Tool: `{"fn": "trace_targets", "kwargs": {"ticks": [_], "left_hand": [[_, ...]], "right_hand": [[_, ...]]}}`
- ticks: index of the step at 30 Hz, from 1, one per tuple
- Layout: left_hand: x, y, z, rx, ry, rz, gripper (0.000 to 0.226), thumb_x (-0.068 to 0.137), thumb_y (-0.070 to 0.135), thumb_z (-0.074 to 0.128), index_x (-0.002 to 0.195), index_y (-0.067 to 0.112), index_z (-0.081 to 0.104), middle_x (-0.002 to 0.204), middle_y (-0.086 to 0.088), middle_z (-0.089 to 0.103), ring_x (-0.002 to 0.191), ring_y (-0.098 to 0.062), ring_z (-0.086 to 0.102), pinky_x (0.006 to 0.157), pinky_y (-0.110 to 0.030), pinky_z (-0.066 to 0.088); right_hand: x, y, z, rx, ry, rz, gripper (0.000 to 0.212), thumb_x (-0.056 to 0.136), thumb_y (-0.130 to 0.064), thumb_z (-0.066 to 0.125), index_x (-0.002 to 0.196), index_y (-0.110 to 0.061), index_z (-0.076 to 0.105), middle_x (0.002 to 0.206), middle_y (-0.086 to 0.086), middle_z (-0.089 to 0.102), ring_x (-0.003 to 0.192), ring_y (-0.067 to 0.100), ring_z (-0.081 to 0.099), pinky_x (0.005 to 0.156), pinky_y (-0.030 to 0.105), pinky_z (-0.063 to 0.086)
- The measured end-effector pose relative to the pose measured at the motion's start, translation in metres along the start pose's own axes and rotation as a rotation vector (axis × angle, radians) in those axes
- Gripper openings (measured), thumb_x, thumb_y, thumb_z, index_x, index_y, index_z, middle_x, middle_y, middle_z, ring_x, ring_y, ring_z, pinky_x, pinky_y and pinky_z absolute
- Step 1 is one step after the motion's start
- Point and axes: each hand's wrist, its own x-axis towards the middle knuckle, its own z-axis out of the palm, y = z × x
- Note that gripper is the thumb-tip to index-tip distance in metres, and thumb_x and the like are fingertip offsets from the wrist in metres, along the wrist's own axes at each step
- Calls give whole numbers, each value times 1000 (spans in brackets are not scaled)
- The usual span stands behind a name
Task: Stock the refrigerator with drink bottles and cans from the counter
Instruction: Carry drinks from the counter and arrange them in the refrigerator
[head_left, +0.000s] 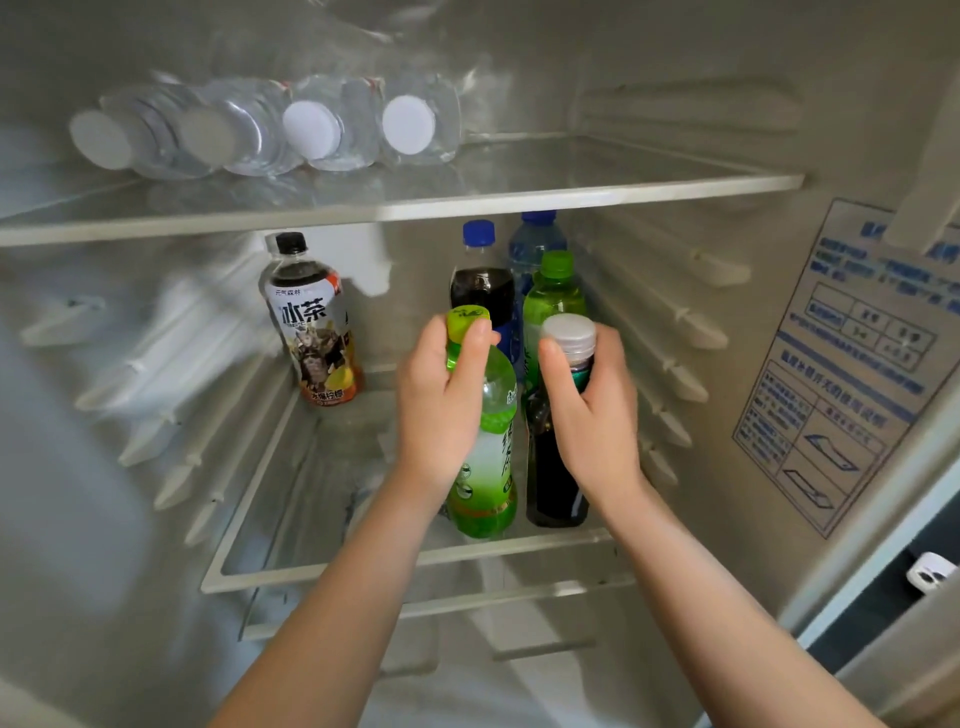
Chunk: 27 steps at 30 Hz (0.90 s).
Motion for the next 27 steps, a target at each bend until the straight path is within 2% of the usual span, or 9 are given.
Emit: {"fn": "trace_targets", "kwargs": {"ticks": [5,8,10,12,14,17,21,25,27], "left_hand": [[-3,-3,-2,-21,-5,27,28,89,50,43,88,27,60,84,-3,65,71,-24,60,65,-34,50],[-9,-3,-6,-14,-64,29,30,90,48,44,94,21,57,79,-7,61,70,-24,56,65,-43,46],[-21,-11,-12,69,-110,22,39,90,48,45,117,20,53,108,1,64,99,-13,60,87,-39,48],[-38,-23,-22,165,-146,-10,62,85,49,51,138,23,35,140,0,47,130,-13,43,109,-35,35],[-59,-39,-31,217,-236,-56,85,78,49,60,147,16,23,148,-4,37,137,-18,36,113,-40,30],[-85,-58,-37,494,-293,-107,93,69,54,66,142,10,29,136,-5,43,126,-22,41,105,-32,31],[-88,-73,-34,642,-372,-68,59,72,49,68,112,8,53,102,-2,54,100,-26,53,81,-27,34],[-70,-75,-27,592,-417,-113,54,75,37,76,116,12,52,111,-3,58,107,-21,53,89,-33,42],[-61,-75,-23,555,-454,-155,53,77,39,74,118,14,51,114,-2,58,110,-19,53,93,-39,43]], "right_hand": [[-10,13,0,-94,-14,4,40,86,-50,46,108,-17,54,99,-3,56,90,3,53,75,17,39],[-25,21,-6,-118,23,36,49,82,-51,44,117,-17,53,109,-4,51,99,0,47,84,6,32],[-44,29,-12,-138,24,62,56,82,-50,46,127,-16,49,120,-7,46,112,2,43,96,6,28],[-66,37,-18,-194,-10,62,60,83,-47,52,131,-13,44,125,-7,42,118,2,39,102,10,27],[-82,45,-22,-255,-49,92,60,81,-37,64,131,-9,44,126,-2,44,119,7,41,102,16,29],[-88,53,-25,-305,-96,165,62,76,-16,77,129,-8,46,121,-1,44,116,18,48,97,21,34],[-83,53,-23,-346,-170,195,63,75,-13,77,128,-5,45,118,1,44,112,26,54,94,37,45],[-74,56,-20,-365,-203,229,63,78,-16,74,132,-6,42,121,4,49,116,22,50,92,22,36],[-65,60,-18,-380,-222,256,63,80,-17,72,134,-7,40,126,6,51,118,21,49,94,24,37]]}}
